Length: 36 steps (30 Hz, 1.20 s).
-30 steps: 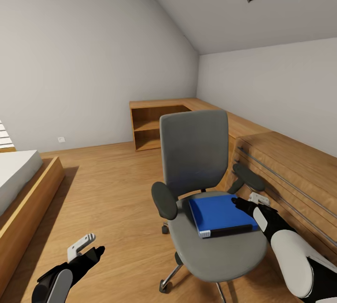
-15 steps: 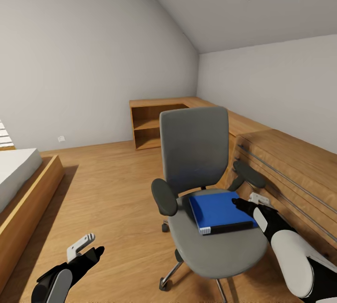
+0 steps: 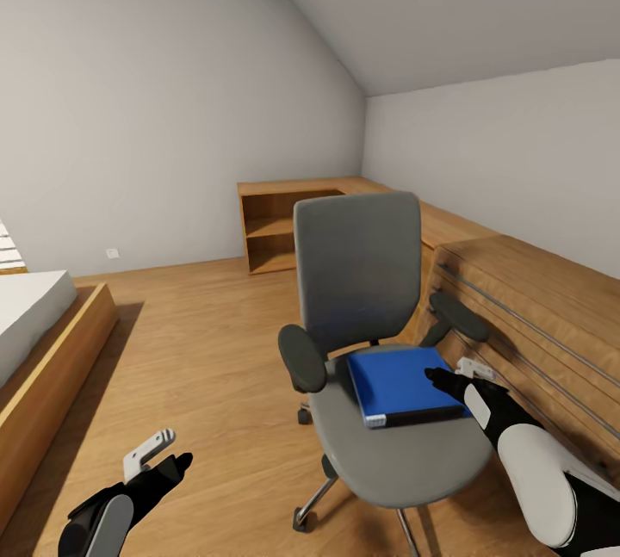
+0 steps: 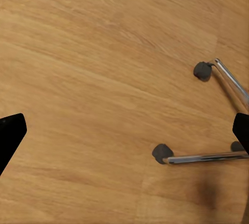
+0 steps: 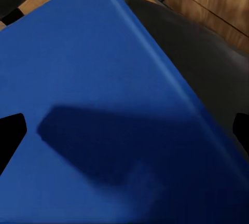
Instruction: In the bedroom, organize the workspace by keeping the computer under the desk, ensuring the monitor is on the desk, placing the keyboard on the desk next to the monitor, placing the mouse on the desk next to the keyboard, moving the folder from the swivel chair onto the desk next to the mouse, stacking the notebook on top of the folder with the pen on top of the notebook, and positioning the swivel chair next to the desk.
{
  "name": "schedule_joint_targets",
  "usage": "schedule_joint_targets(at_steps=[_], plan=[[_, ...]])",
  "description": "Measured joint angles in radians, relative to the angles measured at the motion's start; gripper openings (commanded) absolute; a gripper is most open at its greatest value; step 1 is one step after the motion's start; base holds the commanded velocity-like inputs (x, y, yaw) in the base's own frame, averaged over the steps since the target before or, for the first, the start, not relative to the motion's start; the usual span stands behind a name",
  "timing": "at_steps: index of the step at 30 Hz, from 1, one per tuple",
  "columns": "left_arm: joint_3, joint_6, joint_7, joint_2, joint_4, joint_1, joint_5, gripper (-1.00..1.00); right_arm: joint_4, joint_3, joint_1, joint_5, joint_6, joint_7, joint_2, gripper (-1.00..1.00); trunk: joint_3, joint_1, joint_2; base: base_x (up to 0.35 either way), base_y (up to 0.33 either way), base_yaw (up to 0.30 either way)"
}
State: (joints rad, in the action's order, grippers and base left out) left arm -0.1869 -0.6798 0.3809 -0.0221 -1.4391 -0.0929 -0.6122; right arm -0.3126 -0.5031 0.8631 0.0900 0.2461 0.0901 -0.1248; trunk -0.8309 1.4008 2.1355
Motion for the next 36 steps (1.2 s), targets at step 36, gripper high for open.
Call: schedule_joint_targets(at_steps=[36], plan=[[0.001, 0.004, -0.007, 0.000, 0.002, 0.000, -0.002, 1.00, 0.000, 0.000, 0.000, 0.000, 0.000, 0.000, 0.000, 1.00, -0.006, 0.008, 0.014, -0.051, 0.000, 0.000]])
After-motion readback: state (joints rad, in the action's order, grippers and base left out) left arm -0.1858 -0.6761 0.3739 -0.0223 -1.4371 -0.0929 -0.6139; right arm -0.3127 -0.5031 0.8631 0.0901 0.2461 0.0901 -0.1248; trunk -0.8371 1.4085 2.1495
